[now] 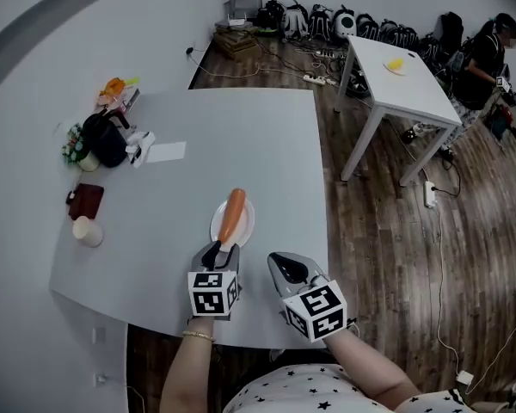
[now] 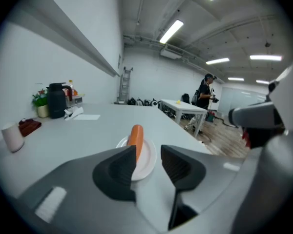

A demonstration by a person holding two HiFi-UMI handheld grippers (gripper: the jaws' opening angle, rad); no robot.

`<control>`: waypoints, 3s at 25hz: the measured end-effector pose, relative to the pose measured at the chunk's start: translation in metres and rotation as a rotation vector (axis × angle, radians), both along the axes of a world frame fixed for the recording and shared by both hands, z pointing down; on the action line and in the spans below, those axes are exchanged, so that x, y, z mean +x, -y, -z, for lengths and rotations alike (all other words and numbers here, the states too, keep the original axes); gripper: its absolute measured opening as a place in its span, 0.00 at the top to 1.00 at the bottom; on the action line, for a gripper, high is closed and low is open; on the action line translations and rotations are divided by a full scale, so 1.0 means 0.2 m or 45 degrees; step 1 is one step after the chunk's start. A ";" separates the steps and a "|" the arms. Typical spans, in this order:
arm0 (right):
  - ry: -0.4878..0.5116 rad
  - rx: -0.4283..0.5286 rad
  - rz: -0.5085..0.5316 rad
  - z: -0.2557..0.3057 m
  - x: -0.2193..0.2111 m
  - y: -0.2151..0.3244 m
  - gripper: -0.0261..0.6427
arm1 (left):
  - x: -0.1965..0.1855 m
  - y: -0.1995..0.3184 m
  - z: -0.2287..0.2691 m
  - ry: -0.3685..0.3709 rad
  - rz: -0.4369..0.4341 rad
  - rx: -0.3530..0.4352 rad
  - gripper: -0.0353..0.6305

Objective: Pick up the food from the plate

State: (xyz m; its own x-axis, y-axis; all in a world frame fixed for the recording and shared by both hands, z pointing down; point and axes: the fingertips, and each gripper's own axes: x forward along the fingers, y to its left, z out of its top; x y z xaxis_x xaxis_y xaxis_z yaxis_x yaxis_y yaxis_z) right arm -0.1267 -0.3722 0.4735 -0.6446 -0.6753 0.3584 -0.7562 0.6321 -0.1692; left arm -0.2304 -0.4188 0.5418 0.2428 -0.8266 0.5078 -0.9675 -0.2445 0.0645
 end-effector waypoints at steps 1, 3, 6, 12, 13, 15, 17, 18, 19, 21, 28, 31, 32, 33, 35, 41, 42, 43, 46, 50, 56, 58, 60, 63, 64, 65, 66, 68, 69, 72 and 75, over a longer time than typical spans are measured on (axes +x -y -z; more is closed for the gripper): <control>-0.002 -0.016 0.006 -0.02 -0.01 0.05 0.96 | 0.00 0.07 -0.06 0.028 -0.026 -0.046 0.70; -0.006 -0.043 0.011 -0.07 -0.02 0.13 0.96 | -0.02 0.20 -0.17 0.072 -0.040 -0.127 0.67; -0.009 -0.081 0.019 -0.13 -0.05 0.22 0.96 | -0.03 0.35 -0.26 0.120 -0.032 -0.230 0.59; -0.007 -0.130 0.009 -0.21 -0.06 0.32 0.96 | -0.02 0.51 -0.47 0.236 -0.064 -0.459 0.57; -0.011 -0.131 0.010 -0.22 -0.06 0.33 0.96 | -0.02 0.52 -0.48 0.245 -0.066 -0.477 0.61; -0.023 -0.133 0.007 -0.24 -0.06 0.34 0.96 | -0.02 0.54 -0.49 0.238 -0.068 -0.488 0.63; -0.030 -0.143 -0.006 -0.26 -0.04 0.34 0.96 | -0.02 0.55 -0.49 0.229 -0.065 -0.487 0.64; -0.030 -0.149 -0.014 -0.26 -0.04 0.34 0.96 | -0.02 0.55 -0.49 0.229 -0.062 -0.487 0.64; -0.031 -0.153 -0.021 -0.27 -0.03 0.34 0.96 | -0.02 0.54 -0.49 0.232 -0.059 -0.486 0.64; -0.034 -0.153 -0.027 -0.27 -0.02 0.33 0.96 | -0.03 0.54 -0.49 0.237 -0.050 -0.474 0.64; -0.034 -0.114 -0.035 -0.22 0.02 0.30 0.96 | 0.03 0.46 -0.28 0.032 0.000 -0.307 0.64; -0.025 -0.099 -0.046 -0.20 0.06 0.26 0.96 | 0.10 0.34 -0.11 -0.063 -0.005 -0.186 0.64; -0.023 -0.096 -0.049 -0.19 0.07 0.25 0.96 | 0.12 0.29 -0.05 -0.103 0.000 -0.146 0.64; -0.022 -0.093 -0.051 -0.19 0.09 0.23 0.96 | 0.14 0.23 0.01 -0.146 0.007 -0.105 0.64; -0.022 -0.085 -0.053 -0.18 0.11 0.19 0.96 | 0.17 0.11 0.13 -0.236 0.029 -0.028 0.64; 0.011 -0.052 -0.036 -0.13 0.12 0.07 0.96 | 0.16 -0.24 0.40 -0.403 0.127 0.163 0.64; 0.023 -0.043 -0.035 -0.11 0.12 0.06 0.96 | 0.15 -0.28 0.43 -0.404 0.135 0.182 0.64; 0.041 -0.034 -0.036 -0.10 0.11 0.04 0.96 | 0.14 -0.31 0.44 -0.402 0.138 0.197 0.64; 0.089 -0.012 -0.039 -0.03 0.09 0.03 0.96 | 0.13 -0.35 0.48 -0.401 0.136 0.229 0.64; 0.100 0.029 -0.038 0.04 0.07 0.02 0.96 | 0.12 -0.36 0.52 -0.414 0.135 0.257 0.64; 0.076 0.058 -0.042 0.07 0.06 0.01 0.96 | 0.12 -0.35 0.54 -0.412 0.139 0.280 0.64; 0.071 0.061 -0.044 0.07 0.06 0.00 0.96 | 0.11 -0.35 0.53 -0.413 0.139 0.284 0.64; 0.070 0.060 -0.048 0.07 0.06 0.00 0.96 | 0.11 -0.34 0.52 -0.411 0.136 0.282 0.64; 0.071 0.064 -0.056 0.07 0.06 0.00 0.96 | 0.11 -0.34 0.51 -0.416 0.134 0.270 0.64; 0.069 0.067 -0.055 0.08 0.06 0.01 0.96 | 0.11 -0.34 0.51 -0.418 0.135 0.269 0.64; 0.068 0.070 -0.053 0.08 0.06 0.01 0.96 | 0.12 -0.34 0.52 -0.419 0.137 0.270 0.64; 0.067 0.072 -0.051 0.08 0.06 0.01 0.96 | 0.12 -0.34 0.52 -0.417 0.137 0.272 0.64; 0.065 0.074 -0.048 0.09 0.06 0.01 0.96 | 0.12 -0.33 0.53 -0.412 0.136 0.277 0.64; 0.065 0.074 -0.049 0.09 0.06 0.01 0.96 | 0.12 -0.33 0.53 -0.409 0.134 0.279 0.64; 0.070 0.074 -0.052 0.09 0.06 0.00 0.96 | 0.12 -0.33 0.54 -0.406 0.127 0.280 0.64; 0.074 0.079 -0.054 0.09 0.07 0.01 0.96 | 0.13 -0.33 0.54 -0.407 0.122 0.281 0.64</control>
